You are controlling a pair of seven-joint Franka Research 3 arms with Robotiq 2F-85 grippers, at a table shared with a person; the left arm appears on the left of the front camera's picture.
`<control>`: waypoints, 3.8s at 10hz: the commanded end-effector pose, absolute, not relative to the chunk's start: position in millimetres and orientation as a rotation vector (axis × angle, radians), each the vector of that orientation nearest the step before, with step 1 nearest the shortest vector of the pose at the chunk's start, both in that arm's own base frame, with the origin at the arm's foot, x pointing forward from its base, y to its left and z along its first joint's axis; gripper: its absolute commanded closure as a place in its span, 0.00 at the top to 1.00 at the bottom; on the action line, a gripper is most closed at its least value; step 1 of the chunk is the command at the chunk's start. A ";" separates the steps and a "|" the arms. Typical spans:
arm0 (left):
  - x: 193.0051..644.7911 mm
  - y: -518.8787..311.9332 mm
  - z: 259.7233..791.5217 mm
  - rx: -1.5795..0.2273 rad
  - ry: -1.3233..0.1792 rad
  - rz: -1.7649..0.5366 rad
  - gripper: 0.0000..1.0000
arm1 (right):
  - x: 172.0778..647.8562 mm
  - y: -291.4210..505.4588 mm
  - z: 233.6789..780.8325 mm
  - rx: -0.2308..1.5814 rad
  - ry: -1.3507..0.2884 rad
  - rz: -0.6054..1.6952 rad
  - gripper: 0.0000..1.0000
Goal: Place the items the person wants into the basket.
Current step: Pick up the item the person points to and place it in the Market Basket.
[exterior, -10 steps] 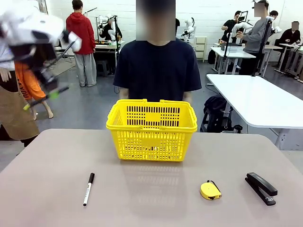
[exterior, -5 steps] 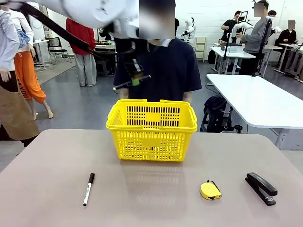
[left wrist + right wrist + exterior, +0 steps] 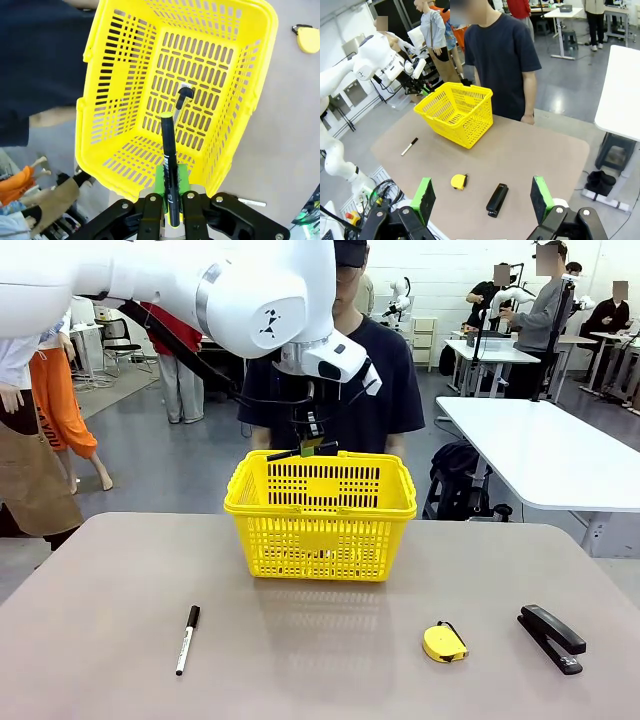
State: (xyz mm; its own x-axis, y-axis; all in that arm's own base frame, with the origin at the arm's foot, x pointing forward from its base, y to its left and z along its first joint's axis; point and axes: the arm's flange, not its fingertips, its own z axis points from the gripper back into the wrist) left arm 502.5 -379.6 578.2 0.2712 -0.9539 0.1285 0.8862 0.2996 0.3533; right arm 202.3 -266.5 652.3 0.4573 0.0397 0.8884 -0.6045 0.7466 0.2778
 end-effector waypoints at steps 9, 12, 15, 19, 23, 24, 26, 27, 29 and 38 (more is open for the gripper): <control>566.5 -389.0 514.3 0.239 -0.276 -1.505 0.11 | 204.1 -266.4 652.4 0.643 -1.057 0.447 1.00; 586.0 -379.5 489.3 0.175 -0.186 -1.507 0.11 | 204.1 -266.4 652.4 0.643 -1.057 0.447 1.00; 580.1 -376.4 473.9 0.136 -0.155 -1.501 0.11 | 204.1 -266.4 652.4 0.643 -1.057 0.447 1.00; 573.2 -377.2 475.0 0.122 -0.132 -1.514 0.71 | 204.1 -266.4 652.4 0.643 -1.057 0.447 1.00; 568.3 -374.9 478.0 0.114 -0.129 -1.515 1.00 | 204.1 -266.4 652.4 0.643 -1.057 0.447 1.00; 566.4 -374.3 478.2 0.111 -0.129 -1.516 1.00 | 204.1 -266.4 652.4 0.643 -1.057 0.447 1.00; 553.7 -378.7 486.6 0.107 -0.138 -1.514 1.00 | 204.1 -266.4 652.4 0.643 -1.057 0.447 1.00; 542.1 -379.9 490.8 0.127 -0.129 -1.507 1.00 | 204.1 -266.4 652.4 0.643 -1.057 0.447 1.00; 509.0 -376.4 507.2 0.176 -0.176 -1.508 1.00 | 204.1 -266.4 652.4 0.643 -1.057 0.447 1.00; 323.1 -155.4 718.5 0.058 -0.425 -1.098 1.00 | 204.1 -266.4 652.4 0.643 -1.057 0.447 1.00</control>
State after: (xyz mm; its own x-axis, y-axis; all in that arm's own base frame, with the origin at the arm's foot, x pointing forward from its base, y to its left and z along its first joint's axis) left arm 352.1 -217.5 711.0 0.3221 -0.9172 0.2346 0.8945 0.3760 0.2420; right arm 202.7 -267.0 651.5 0.4600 0.0388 0.8871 -0.6038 0.7461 0.2805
